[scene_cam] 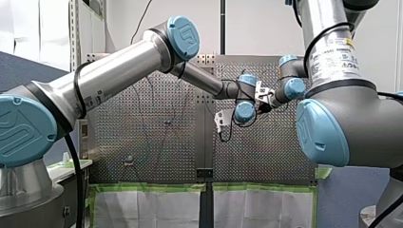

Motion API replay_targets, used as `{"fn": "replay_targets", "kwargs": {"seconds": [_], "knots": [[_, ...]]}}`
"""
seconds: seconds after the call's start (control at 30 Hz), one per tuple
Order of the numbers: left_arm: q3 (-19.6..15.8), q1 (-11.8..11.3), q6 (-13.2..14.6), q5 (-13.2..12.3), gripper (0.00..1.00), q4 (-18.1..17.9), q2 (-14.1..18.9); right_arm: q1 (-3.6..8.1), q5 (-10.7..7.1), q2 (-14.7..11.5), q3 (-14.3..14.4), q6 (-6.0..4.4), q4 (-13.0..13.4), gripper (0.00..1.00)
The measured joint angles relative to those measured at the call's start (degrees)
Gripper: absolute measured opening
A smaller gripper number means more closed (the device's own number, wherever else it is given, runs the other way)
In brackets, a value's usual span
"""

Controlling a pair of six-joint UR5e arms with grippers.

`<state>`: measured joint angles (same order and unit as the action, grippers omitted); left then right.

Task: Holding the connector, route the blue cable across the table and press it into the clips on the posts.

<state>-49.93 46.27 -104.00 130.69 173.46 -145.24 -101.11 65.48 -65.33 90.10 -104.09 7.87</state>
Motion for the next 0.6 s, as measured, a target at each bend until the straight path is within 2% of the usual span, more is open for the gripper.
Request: {"fn": "replay_targets", "kwargs": {"seconds": [0.1,0.3,0.5,0.6], "knots": [[-0.1,0.2,0.0,1.1,0.00,0.3,0.7,-0.01,0.00,-1.0,-0.4,-0.57,0.1,0.00],[-0.8,0.7,-0.3,2.0,0.00,0.2,3.2,0.01,0.06,-1.7,-1.0,-1.04,0.2,0.00],[-3.4,0.6,-0.7,2.3,0.00,-2.1,6.2,-0.01,0.07,-2.9,-2.6,-1.75,-0.2,0.00],[-4.8,0.7,-0.7,2.4,0.00,-2.7,7.6,-0.02,0.07,-4.3,-3.7,-2.59,-0.2,0.00]]}}
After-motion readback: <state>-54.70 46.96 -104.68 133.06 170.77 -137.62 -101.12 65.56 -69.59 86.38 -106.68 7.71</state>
